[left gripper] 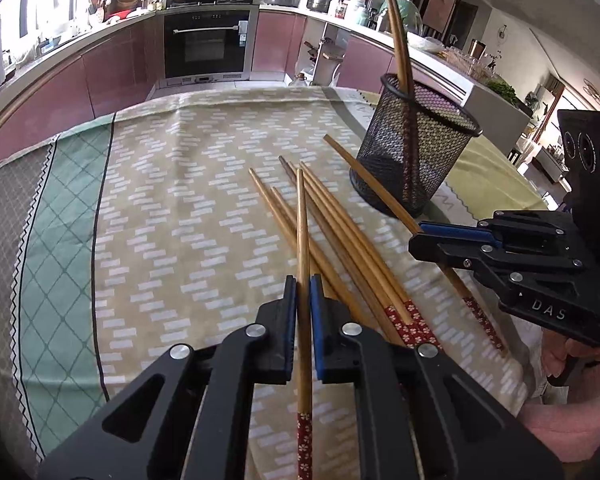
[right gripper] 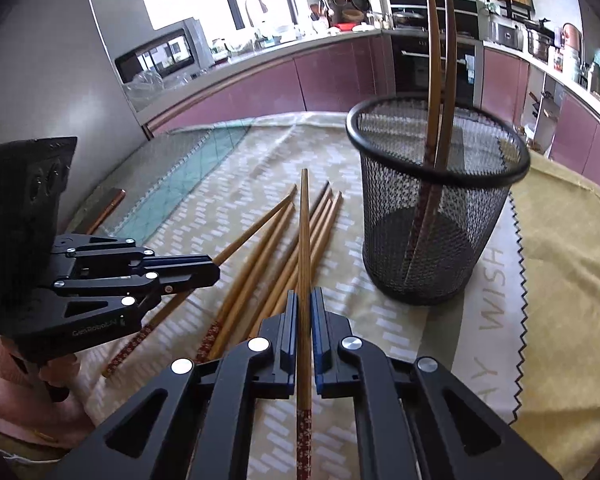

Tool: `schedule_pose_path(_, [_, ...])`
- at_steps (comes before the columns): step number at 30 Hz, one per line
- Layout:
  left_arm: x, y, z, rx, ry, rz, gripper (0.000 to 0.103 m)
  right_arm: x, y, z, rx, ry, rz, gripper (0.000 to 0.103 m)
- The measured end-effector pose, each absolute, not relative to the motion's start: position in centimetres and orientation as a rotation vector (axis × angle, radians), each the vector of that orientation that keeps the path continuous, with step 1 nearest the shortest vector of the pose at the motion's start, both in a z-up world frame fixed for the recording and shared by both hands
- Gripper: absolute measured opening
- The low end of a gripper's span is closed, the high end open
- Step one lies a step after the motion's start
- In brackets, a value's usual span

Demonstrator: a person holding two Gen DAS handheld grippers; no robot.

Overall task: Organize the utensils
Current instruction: 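Raise both chopsticks upright and carry them above the mesh cup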

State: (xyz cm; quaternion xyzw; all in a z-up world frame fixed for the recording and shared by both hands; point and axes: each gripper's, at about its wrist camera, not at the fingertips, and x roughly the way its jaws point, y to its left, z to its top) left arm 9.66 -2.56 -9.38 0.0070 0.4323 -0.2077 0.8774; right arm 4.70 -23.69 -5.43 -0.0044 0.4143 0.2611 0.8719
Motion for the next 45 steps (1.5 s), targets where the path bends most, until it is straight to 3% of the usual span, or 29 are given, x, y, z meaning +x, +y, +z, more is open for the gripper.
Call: schedule_pose_path(45, [8.4, -4.3, 5.2, -0.067, 0.552, -0.626, 0.008, 4.7, -31.1, 6.7, 0.093, 0.513, 0.495, 0.006])
